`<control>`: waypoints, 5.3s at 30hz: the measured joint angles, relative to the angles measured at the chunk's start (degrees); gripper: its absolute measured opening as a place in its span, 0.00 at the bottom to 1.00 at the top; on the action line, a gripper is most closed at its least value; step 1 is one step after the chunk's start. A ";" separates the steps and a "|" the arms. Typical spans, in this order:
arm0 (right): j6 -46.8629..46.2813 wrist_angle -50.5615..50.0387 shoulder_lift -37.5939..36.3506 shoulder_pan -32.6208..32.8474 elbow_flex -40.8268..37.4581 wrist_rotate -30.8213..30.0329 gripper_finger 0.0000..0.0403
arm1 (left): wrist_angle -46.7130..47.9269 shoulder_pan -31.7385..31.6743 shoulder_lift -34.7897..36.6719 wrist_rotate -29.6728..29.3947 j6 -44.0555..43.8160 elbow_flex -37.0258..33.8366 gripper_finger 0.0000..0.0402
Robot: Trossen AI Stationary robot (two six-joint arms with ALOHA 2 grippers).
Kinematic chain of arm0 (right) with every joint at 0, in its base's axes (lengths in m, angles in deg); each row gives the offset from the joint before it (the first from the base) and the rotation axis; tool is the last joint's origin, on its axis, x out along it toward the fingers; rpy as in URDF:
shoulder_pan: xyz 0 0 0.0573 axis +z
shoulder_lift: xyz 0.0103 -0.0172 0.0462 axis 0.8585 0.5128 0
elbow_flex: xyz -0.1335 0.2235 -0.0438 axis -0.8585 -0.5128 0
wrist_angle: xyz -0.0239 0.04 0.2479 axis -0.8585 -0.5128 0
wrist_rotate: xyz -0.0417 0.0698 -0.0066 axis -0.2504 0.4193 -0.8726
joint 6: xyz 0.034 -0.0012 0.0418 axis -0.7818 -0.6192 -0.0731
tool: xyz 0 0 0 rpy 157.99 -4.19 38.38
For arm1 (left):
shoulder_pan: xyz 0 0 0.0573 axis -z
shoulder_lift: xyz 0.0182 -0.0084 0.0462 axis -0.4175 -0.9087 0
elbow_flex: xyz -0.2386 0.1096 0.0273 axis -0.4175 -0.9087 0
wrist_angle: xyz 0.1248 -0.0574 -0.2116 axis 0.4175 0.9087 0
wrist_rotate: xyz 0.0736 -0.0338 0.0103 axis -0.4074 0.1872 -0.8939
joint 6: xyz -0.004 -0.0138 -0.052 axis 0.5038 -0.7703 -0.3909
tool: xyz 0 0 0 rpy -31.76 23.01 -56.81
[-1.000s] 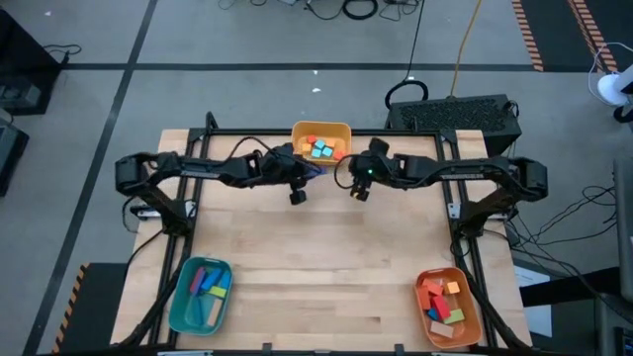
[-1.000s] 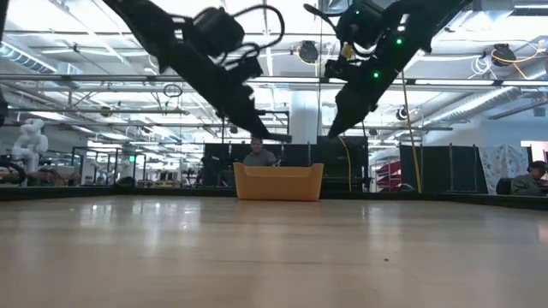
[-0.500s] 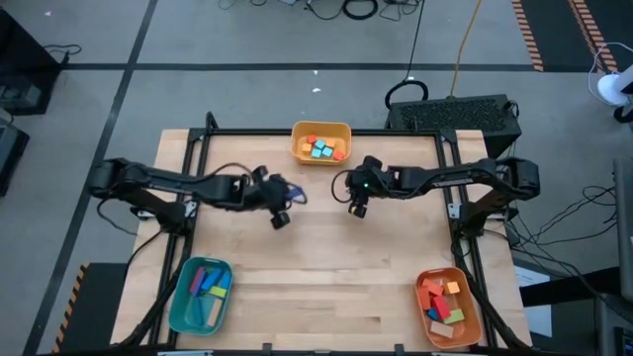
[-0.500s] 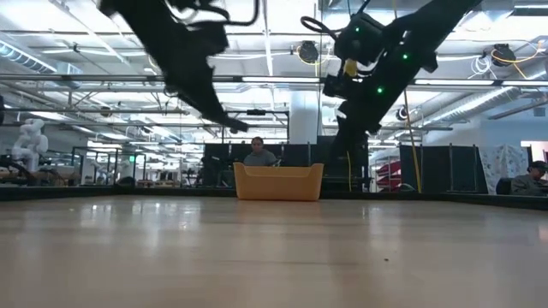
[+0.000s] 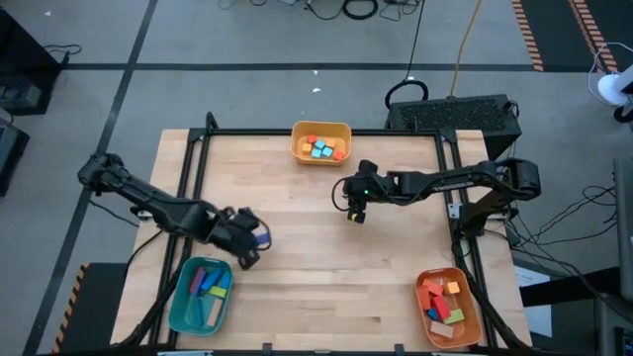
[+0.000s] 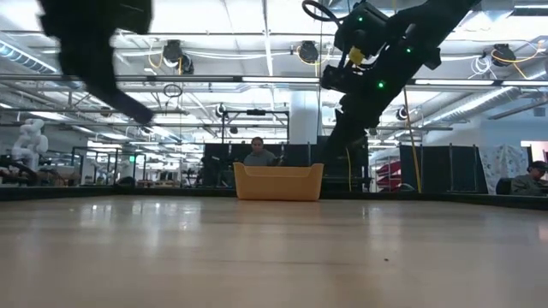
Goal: Sort blocks by size
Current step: Put the small violet rectangle block into the green bin, then return to Home Position
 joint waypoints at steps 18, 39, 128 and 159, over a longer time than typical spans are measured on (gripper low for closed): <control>-7.27 -0.57 0.00 4.47 0.00 0.02 0.36 | 4.59 21.31 5.04 22.92 -14.45 0.00 0.28; -15.40 -0.59 0.00 16.43 0.00 -4.70 0.36 | 10.35 27.80 -8.07 19.35 -26.16 0.00 0.38; -9.69 0.16 -15.52 40.02 0.00 -29.29 0.36 | -47.11 10.96 -23.69 -48.91 41.28 4.66 0.43; -12.90 -0.71 -51.44 45.48 -22.64 -38.29 0.36 | -45.70 5.58 -7.13 -38.75 43.08 -5.92 0.33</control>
